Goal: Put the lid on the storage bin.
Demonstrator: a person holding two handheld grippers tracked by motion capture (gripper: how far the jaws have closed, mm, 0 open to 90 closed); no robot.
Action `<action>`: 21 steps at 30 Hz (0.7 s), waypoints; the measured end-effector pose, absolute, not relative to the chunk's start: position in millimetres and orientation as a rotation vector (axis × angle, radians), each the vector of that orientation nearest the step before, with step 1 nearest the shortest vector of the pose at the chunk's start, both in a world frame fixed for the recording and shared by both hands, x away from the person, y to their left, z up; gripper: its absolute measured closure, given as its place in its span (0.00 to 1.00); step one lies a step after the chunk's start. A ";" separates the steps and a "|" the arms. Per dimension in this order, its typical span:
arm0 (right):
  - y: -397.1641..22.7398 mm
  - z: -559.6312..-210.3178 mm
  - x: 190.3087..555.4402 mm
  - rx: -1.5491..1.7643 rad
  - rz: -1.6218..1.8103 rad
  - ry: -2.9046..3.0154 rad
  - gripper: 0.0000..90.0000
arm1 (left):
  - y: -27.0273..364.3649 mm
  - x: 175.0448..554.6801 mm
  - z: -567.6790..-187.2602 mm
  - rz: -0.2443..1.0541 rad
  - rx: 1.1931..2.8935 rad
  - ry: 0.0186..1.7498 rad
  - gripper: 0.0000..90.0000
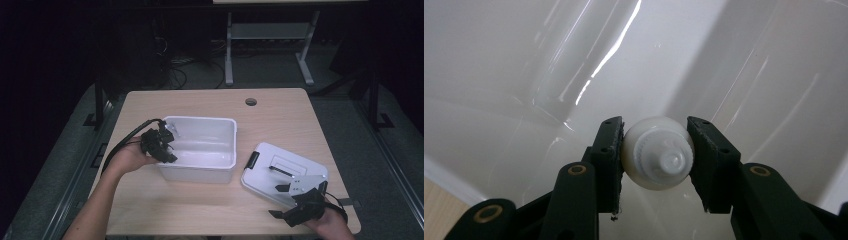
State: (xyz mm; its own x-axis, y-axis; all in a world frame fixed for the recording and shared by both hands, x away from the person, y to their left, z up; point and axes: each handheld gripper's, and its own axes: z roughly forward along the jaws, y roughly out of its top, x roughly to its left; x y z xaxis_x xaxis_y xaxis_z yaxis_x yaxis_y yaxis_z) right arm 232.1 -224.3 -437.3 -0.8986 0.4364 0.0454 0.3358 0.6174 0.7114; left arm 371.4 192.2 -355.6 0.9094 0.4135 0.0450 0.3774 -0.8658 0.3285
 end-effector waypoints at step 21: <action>-224.7 -437.9 231.8 0.646 1.142 2.709 0.22 | 199.2 374.6 -354.7 0.157 2.672 0.651 0.67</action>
